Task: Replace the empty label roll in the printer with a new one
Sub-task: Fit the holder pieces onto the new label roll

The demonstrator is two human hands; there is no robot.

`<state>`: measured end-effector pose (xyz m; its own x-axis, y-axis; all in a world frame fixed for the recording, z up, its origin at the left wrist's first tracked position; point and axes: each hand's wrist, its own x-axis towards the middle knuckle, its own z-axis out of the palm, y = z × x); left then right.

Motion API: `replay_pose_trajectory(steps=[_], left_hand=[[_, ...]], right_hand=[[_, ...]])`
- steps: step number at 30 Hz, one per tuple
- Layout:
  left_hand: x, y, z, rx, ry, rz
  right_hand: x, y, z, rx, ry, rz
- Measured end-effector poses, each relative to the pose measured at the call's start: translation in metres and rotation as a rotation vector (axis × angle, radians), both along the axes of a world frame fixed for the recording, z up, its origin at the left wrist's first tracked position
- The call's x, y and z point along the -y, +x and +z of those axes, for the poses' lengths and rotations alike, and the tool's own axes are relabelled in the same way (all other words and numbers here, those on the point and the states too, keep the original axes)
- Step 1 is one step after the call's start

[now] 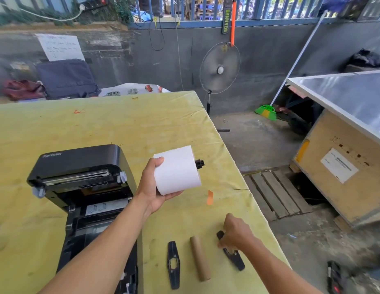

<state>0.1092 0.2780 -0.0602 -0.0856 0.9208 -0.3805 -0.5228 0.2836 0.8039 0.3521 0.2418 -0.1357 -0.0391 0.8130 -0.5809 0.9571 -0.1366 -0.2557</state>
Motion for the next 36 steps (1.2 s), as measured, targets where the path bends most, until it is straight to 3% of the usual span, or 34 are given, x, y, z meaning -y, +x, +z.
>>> replay_pose_trajectory(steps=[7,10,18,22,31,36], left_hand=[[-0.006,0.006,-0.004,0.000,-0.016,-0.015],[-0.006,0.008,-0.006,-0.007,-0.027,-0.023],[-0.004,0.010,-0.008,-0.027,-0.026,-0.017],[-0.001,0.012,-0.004,-0.043,-0.019,-0.027],[0.004,0.010,0.009,-0.066,0.007,-0.031],[0.003,0.021,0.019,-0.095,0.017,-0.055]], right_hand=[[-0.010,0.001,-0.007,-0.047,-0.069,-0.006],[-0.017,-0.002,0.002,-0.124,0.000,-0.035],[-0.066,-0.009,0.082,-0.612,0.309,-0.427],[-0.076,-0.020,0.119,-0.804,0.389,-0.500],[-0.065,-0.035,0.137,-0.847,0.453,-0.474],[-0.055,-0.045,0.143,-0.774,0.568,-0.400]])
